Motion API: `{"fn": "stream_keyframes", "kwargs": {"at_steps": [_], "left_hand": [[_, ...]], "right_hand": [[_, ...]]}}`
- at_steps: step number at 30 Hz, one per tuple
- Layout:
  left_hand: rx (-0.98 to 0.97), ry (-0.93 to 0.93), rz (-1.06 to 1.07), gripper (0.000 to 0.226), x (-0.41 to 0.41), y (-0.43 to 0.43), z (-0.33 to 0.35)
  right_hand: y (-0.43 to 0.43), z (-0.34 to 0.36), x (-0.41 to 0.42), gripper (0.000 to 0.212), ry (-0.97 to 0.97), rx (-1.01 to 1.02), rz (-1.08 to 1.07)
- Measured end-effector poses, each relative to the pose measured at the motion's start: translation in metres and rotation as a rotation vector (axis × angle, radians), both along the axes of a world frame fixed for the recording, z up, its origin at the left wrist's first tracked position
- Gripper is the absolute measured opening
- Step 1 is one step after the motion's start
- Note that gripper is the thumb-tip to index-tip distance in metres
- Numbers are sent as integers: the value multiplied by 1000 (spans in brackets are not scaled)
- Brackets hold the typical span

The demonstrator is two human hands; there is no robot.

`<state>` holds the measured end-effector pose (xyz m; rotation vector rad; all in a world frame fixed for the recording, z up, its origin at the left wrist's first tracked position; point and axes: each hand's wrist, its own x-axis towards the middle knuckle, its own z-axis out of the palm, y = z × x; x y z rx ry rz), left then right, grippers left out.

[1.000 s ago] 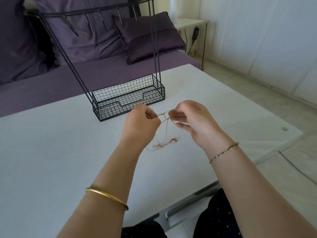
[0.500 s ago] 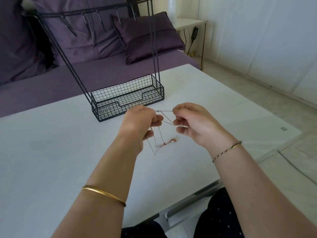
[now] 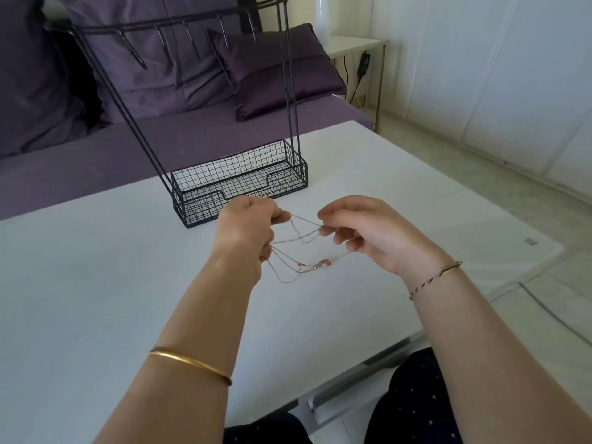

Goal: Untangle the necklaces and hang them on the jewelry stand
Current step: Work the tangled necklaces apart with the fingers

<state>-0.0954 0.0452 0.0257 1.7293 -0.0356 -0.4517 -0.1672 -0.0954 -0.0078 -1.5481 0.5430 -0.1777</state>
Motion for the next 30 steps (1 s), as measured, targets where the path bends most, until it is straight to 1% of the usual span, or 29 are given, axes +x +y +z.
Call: {"fn": "stream_keyframes", "kwargs": {"at_steps": [2, 4, 7, 9, 11, 13, 14, 15, 16, 18, 20, 22, 24, 26, 28, 30], "left_hand": [[87, -126, -32, 9, 0, 0, -2], [161, -211, -81, 8, 0, 0, -5], [282, -292, -163, 6, 0, -1, -8], [327, -306, -209, 5, -1, -1, -10], [375, -330, -245, 4, -2, -2, -11], [454, -396, -273, 7, -3, -3, -13], [498, -432, -286, 8, -3, -3, -14], [541, -463, -300, 10, -3, -3, -14], [578, -482, -319, 11, -3, -3, -15], [614, -481, -385, 15, -2, -1, -16], [590, -436, -469, 26, -2, 0, -16], [531, -359, -535, 35, -2, 1, -15], [468, -265, -573, 40, -3, 1, -12], [394, -162, -589, 51, -3, 1, -9], [303, -67, -561, 69, -4, 1, -6], [184, 30, -479, 75, -1, 1, -4]], "right_hand": [[-1, -2, -1, 18, -14, -113, -3], [-1, -4, -1, 22, -61, -220, -36], [-5, -6, 1, 21, -177, -330, -140], [-7, -8, 3, 19, -240, -401, -214], [-7, -11, 5, 18, -276, -469, -292], [-6, -14, 6, 15, -293, -492, -364], [-6, -14, 6, 12, -287, -465, -388], [-6, -13, 7, 11, -277, -389, -403], [-6, -12, 6, 10, -264, -265, -409], [-6, -6, 5, 9, -236, 66, -406], [-6, -3, 4, 10, -201, 312, -382], [-7, -2, 4, 15, -181, 448, -362], [-10, -3, 4, 17, -150, 483, -369], [-13, -5, 4, 17, -100, 459, -375], [-15, -7, 4, 16, -56, 433, -377], [-18, -8, 4, 16, -22, 408, -385]]}}
